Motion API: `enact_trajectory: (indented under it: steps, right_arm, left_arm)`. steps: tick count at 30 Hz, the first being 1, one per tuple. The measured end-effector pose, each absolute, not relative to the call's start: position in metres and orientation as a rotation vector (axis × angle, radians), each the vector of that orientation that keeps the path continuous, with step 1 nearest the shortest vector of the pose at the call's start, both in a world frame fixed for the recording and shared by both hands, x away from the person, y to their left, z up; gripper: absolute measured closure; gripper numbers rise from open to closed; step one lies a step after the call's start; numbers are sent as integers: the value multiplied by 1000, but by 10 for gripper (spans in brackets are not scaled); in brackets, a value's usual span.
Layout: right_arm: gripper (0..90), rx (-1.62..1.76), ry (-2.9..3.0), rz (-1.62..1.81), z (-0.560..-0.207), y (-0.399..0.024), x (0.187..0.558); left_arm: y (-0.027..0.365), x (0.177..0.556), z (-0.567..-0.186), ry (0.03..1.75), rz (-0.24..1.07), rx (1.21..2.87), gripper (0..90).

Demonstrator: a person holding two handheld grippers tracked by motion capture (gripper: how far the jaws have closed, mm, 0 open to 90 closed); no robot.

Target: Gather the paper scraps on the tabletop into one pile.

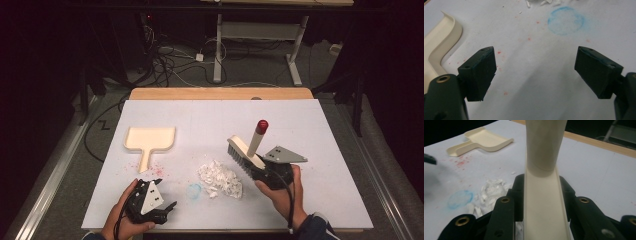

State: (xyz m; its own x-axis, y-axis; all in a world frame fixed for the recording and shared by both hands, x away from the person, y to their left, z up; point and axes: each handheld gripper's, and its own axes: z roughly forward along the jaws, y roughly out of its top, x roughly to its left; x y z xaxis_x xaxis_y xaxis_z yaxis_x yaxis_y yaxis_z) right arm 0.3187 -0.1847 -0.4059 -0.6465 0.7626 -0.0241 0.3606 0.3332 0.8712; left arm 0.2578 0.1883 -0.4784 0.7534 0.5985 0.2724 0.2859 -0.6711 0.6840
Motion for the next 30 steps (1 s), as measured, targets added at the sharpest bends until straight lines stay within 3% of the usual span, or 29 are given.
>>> enact_trajectory:
  steps: [11, 19, 24, 30]
  right_arm:
    - [681, 793, 2329, 1133, -384, -258, 293]
    - [681, 767, 2468, 1000, -404, -294, 272]
    - [682, 760, 2526, 1018, -417, -293, 274]
    - [682, 618, 2607, 1042, -418, -259, 270]
  left_arm:
    - [188, 257, -479, 660, 646, 2322, 169]
    - [185, 258, -480, 652, 637, 2335, 169]
    - [184, 259, -480, 645, 631, 2342, 169]
    - [184, 261, -481, 635, 630, 2342, 169]
